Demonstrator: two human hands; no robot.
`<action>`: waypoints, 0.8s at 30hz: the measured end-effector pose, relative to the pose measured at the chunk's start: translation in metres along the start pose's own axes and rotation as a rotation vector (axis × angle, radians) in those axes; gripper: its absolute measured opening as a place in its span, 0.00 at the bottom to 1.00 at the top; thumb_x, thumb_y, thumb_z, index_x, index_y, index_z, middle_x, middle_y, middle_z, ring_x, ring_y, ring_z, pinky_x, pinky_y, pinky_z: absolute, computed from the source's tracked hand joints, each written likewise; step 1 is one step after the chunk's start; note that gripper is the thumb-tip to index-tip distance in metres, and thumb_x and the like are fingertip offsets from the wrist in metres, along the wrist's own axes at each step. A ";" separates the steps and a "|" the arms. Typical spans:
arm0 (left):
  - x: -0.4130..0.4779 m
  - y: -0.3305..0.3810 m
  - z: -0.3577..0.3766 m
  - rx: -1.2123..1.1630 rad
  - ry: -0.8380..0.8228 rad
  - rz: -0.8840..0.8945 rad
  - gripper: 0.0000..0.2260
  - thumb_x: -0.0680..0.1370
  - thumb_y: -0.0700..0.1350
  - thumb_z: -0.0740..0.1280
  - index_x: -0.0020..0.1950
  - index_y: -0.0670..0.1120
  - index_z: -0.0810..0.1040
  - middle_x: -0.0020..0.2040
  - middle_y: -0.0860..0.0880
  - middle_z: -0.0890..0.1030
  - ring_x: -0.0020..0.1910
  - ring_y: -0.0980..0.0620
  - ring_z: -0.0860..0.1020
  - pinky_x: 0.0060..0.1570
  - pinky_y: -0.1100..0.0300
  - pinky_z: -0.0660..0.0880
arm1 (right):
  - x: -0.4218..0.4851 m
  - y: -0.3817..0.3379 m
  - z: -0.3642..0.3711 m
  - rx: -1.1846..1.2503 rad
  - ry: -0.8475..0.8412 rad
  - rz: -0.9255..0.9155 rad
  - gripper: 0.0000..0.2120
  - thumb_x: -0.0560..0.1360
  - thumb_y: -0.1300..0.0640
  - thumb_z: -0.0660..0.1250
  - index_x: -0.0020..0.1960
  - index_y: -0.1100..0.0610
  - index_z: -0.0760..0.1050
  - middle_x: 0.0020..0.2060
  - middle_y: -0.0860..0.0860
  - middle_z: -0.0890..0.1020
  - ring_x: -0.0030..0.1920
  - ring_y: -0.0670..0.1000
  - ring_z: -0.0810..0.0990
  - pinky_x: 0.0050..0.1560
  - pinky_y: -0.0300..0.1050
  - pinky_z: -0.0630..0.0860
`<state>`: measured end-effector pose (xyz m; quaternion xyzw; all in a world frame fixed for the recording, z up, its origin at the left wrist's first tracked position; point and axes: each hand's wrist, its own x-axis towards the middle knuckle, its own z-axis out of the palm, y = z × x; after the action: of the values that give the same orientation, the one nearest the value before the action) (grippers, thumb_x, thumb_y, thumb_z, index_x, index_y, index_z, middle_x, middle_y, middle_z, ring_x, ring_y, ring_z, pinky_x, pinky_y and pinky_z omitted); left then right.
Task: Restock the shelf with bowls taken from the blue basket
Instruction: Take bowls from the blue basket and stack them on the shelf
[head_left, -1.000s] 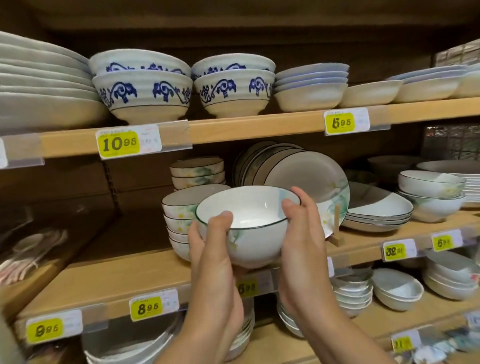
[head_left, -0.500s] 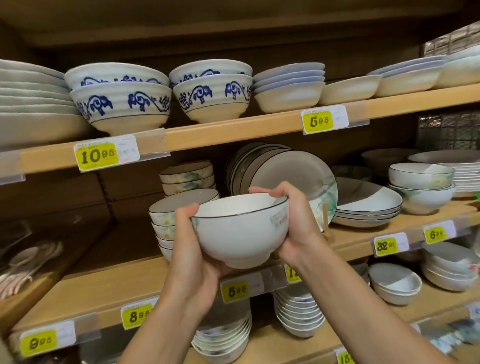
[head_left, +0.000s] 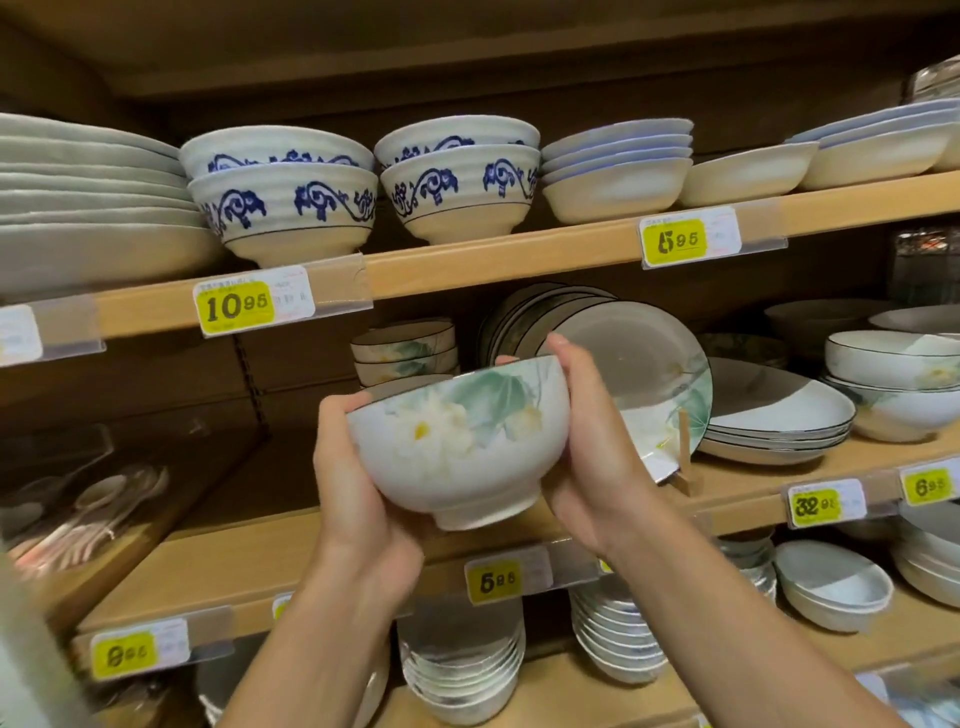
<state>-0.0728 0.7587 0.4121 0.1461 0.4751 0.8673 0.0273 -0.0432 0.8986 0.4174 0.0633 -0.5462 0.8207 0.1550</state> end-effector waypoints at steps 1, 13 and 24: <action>0.000 0.000 0.000 0.026 -0.001 -0.013 0.21 0.75 0.59 0.56 0.44 0.52 0.86 0.48 0.47 0.86 0.44 0.46 0.85 0.43 0.54 0.76 | 0.001 0.002 0.003 0.029 -0.004 0.040 0.21 0.76 0.37 0.57 0.45 0.50 0.83 0.43 0.52 0.86 0.44 0.50 0.85 0.42 0.44 0.78; -0.034 -0.012 -0.013 0.036 0.156 0.153 0.26 0.79 0.63 0.54 0.53 0.48 0.85 0.51 0.46 0.86 0.49 0.50 0.85 0.42 0.54 0.79 | -0.016 0.032 0.011 -0.058 0.174 -0.362 0.22 0.64 0.34 0.59 0.52 0.41 0.78 0.47 0.42 0.83 0.47 0.40 0.82 0.41 0.36 0.78; 0.061 0.034 -0.021 0.484 0.127 0.461 0.42 0.68 0.75 0.49 0.73 0.52 0.70 0.68 0.49 0.76 0.69 0.51 0.72 0.72 0.47 0.65 | 0.073 0.016 0.044 -0.115 0.194 -0.224 0.32 0.69 0.35 0.56 0.67 0.50 0.74 0.62 0.51 0.79 0.64 0.51 0.76 0.70 0.56 0.68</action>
<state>-0.1342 0.7344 0.4441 0.1975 0.6224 0.7201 -0.2347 -0.1202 0.8659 0.4412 0.0350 -0.5642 0.7680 0.3010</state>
